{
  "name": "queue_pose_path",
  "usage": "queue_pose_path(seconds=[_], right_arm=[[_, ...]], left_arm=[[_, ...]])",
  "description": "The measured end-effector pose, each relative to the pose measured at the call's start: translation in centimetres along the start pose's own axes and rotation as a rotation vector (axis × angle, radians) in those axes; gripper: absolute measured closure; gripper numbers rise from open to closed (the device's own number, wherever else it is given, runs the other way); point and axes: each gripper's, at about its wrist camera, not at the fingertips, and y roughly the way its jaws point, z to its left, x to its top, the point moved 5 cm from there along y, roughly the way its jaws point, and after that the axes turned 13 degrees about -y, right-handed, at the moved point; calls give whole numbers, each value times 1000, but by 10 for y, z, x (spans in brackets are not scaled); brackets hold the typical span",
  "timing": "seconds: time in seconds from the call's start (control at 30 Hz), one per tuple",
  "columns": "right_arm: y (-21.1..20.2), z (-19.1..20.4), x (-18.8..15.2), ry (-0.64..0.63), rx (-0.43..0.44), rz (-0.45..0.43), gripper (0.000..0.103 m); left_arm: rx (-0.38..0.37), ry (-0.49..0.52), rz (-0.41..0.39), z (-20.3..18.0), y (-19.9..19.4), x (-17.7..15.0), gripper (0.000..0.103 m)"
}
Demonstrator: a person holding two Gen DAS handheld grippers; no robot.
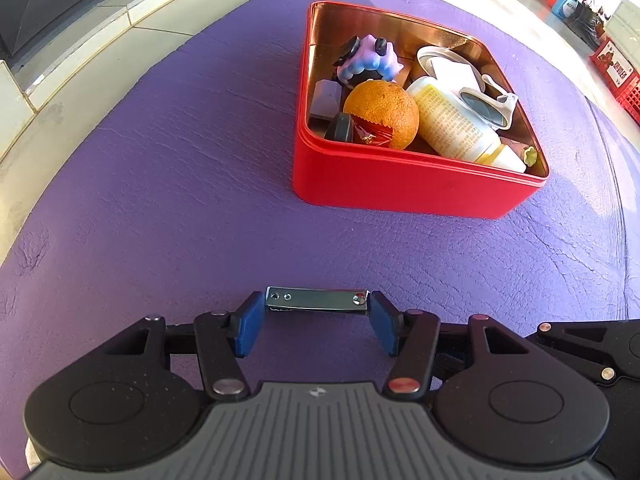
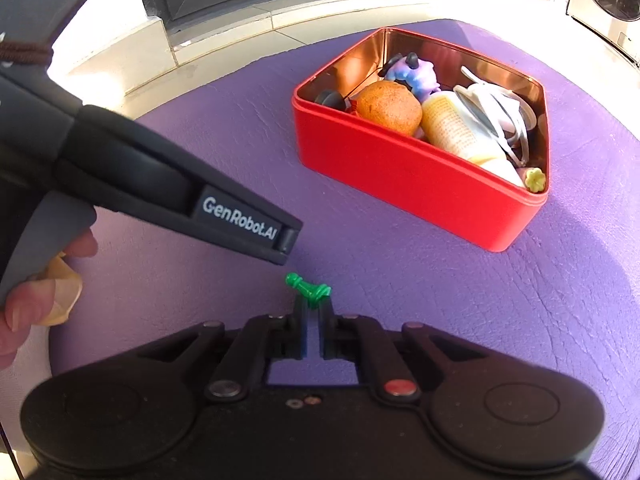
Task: Organize rigid objects
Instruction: 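Grasp the silver nail clipper with the left tool while the right tool grasps the green pin, then carry the nail clipper and green pin over the red tin with both tools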
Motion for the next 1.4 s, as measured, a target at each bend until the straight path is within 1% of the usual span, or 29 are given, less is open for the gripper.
queue_pose_path(seconds=[0.13, 0.23, 0.3, 0.5, 0.63, 0.8, 0.9, 1.1, 1.27, 1.4], right_arm=[[-13, -12, 2, 29, -18, -21, 100], [-34, -24, 0, 78, -29, -43, 100], [-43, -36, -1, 105, -34, -59, 99], [-83, -62, 1, 155, -67, -95, 99], [-105, -79, 11, 162, -87, -120, 99], [-118, -98, 32, 153, -101, -162, 99], [-127, -102, 45, 131, -112, -188, 99], [-130, -117, 72, 92, -131, -219, 99], [-115, -130, 91, 88, -138, -223, 99], [-99, -139, 103, 83, -139, -212, 99]], left_arm=[[-4, 3, -6, -4, -9, 3, 47], [-7, 3, -14, -8, -20, 7, 47], [-22, -1, -20, -12, -31, 9, 47], [-42, 30, -60, -32, -66, 14, 47], [-35, 59, -91, -44, -87, 21, 47], [-54, 42, -133, -49, -108, 33, 47], [-61, 40, -161, -53, -116, 43, 47], [-81, 39, -213, -64, -125, 67, 47], [-75, 68, -244, -73, -120, 84, 47], [-83, 87, -241, -78, -108, 94, 47]])
